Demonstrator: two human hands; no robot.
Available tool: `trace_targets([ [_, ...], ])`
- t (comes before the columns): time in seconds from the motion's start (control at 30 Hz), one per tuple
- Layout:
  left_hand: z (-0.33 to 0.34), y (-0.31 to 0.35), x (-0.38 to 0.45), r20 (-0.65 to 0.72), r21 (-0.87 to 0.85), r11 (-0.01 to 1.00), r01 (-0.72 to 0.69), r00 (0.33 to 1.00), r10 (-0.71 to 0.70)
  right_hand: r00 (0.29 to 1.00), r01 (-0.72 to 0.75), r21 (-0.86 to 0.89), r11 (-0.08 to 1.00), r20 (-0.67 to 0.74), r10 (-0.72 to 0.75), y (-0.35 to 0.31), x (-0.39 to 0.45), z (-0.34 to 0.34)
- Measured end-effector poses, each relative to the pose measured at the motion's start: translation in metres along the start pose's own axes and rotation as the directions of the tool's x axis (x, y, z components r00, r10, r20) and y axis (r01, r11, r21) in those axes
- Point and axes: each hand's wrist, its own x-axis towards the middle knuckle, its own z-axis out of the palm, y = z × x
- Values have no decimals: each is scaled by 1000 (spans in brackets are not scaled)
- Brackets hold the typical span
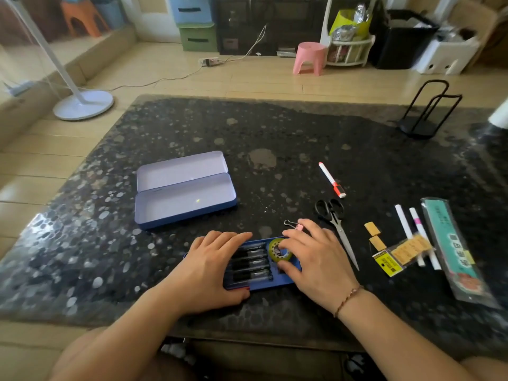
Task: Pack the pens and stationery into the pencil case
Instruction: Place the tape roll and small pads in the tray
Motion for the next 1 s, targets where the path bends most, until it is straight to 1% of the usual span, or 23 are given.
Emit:
trace_targets([
  [0.07,-1,2,-1,-3,33,999,-4,1000,4,998,-9,16,1000,-57,10,11,-5,-9],
  [0.1,-1,5,-2,-9,65,998,-18,1000,19,992,-55,23,998,-114,57,21,-8,-15],
  [0.13,0,9,-3,-23,91,995,-35,999,37,976,-135,22,991,-172,137,34,-11,-21],
  [0.17,1,15,-2,-47,101,994,-49,997,54,949,-246,13,969,-199,244,48,-13,-30],
  [0.2,2,22,0,-68,101,993,-60,995,67,911,-378,-3,926,-182,371,62,-15,-38],
  [0.23,4,29,3,-82,99,993,-69,994,78,861,-500,-39,865,-131,492,74,-16,-43],
  [0.27,7,35,6,-94,99,992,-75,992,84,812,-583,-101,806,-64,580,83,-17,-46],
  [0.3,10,41,10,-100,98,992,-73,992,83,779,-618,-166,768,6,628,88,-18,-46],
  [0.33,12,46,15,-98,95,993,-66,992,76,760,-625,-207,753,59,647,90,-19,-44],
  [0.4,16,51,20,-84,92,994,-51,995,59,760,-618,-203,760,95,643,89,-19,-37],
  [0.53,15,49,22,-81,84,995,-51,995,57,795,-590,-139,795,68,602,86,-17,-31],
  [0.67,13,42,18,-117,37,999,-30,993,34,798,-599,-41,800,57,600,90,-14,-30],
  [0.8,14,40,17,-114,22,998,-59,992,61,804,-594,9,804,-12,594,89,-12,-27],
  [0.87,14,37,17,-140,13,996,-84,986,85,809,-585,42,810,-36,587,90,-13,-25],
  [0.93,13,33,16,-193,-29,994,-108,976,100,816,-563,130,816,-66,574,86,-14,-31],
  [1.0,10,31,16,-264,-124,981,-147,958,110,848,-484,307,820,-66,525,71,-14,-42],
])
